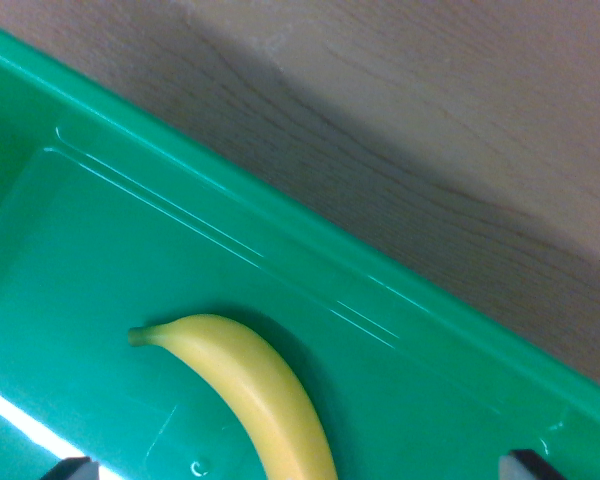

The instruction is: Pick fruit

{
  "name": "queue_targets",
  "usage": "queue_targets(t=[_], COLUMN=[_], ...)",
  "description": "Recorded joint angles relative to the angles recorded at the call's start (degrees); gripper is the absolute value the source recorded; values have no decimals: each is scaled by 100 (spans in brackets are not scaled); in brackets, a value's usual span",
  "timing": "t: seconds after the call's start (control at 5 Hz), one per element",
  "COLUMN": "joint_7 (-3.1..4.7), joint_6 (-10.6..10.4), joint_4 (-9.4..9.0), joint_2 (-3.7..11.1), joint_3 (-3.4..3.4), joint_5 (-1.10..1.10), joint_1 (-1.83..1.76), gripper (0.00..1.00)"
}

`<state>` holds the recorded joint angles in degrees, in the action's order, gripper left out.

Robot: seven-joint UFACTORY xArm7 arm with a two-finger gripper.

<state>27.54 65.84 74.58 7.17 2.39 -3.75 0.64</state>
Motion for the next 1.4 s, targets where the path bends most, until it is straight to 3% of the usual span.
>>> queue_targets(t=[0.2, 0.4, 0.6, 0.8, 1.0, 1.2, 1.4], joint_7=[261, 261, 509, 509, 767, 767, 1007], joint_6=[-276, -276, -538, -538, -811, -811, -1065], joint_4=[-182, -182, -355, -355, -535, -535, -702], joint_2=[127, 127, 248, 248, 375, 375, 492], joint_3=[-27, -27, -53, -53, -80, -80, -105], joint_5=[19, 19, 37, 37, 56, 56, 73], joint_1=[16, 16, 30, 30, 46, 46, 60], gripper=[0, 0, 0, 0, 0, 0, 0])
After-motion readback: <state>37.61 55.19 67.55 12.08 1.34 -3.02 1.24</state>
